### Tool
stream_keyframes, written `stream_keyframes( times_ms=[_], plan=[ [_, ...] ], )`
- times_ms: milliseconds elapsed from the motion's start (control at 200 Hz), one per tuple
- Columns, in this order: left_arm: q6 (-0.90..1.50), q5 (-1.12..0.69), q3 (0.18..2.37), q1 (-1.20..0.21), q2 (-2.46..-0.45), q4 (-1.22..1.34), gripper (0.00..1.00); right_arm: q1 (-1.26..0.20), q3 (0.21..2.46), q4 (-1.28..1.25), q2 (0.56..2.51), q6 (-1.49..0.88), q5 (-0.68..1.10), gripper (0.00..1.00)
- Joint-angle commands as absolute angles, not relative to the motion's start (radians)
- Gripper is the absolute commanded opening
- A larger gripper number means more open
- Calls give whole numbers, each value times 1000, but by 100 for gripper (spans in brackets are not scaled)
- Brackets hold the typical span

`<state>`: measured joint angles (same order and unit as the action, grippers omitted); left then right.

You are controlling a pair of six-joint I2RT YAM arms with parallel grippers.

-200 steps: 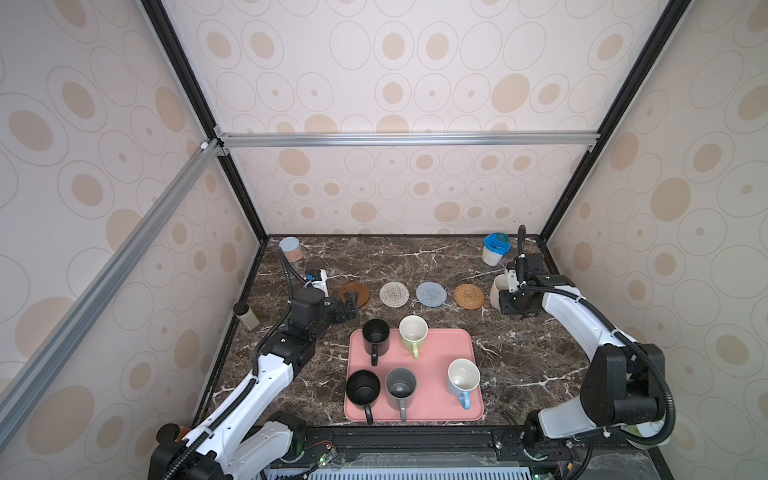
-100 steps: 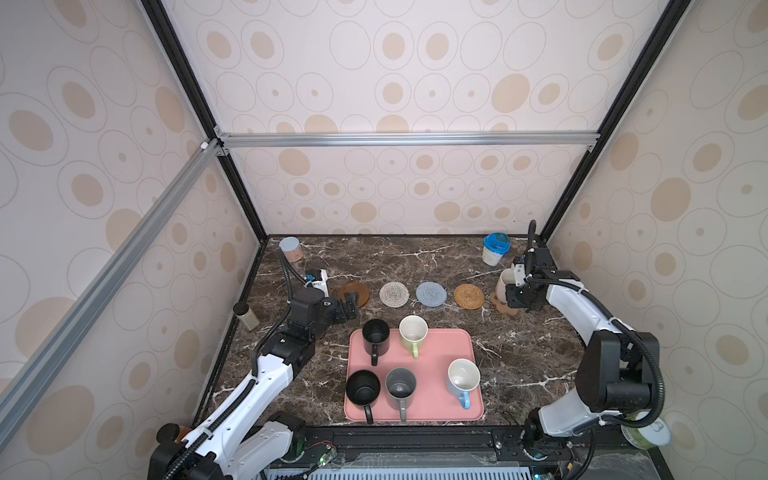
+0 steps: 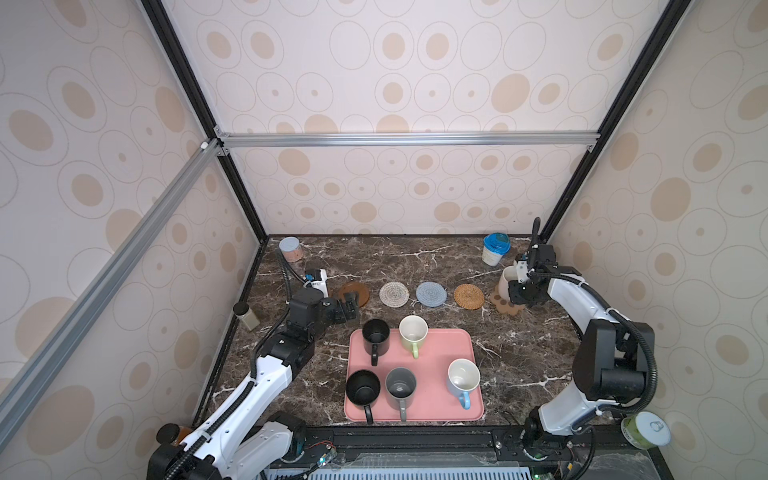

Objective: Place cups on coasters
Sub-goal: Place the cup on the coaster.

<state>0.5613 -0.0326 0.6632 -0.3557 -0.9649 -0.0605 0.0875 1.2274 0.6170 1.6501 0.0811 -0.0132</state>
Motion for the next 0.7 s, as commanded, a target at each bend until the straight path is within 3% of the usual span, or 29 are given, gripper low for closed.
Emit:
stream_keyframes(
  times_ms=[0,690],
  plan=[
    [564,-35,676,-362,-951,-47,100,97,1257,577,1657,104,3,9],
    [565,-32,670,-361,-927,-65,100,101,1241,563,1701,134,-33,9]
  ],
)
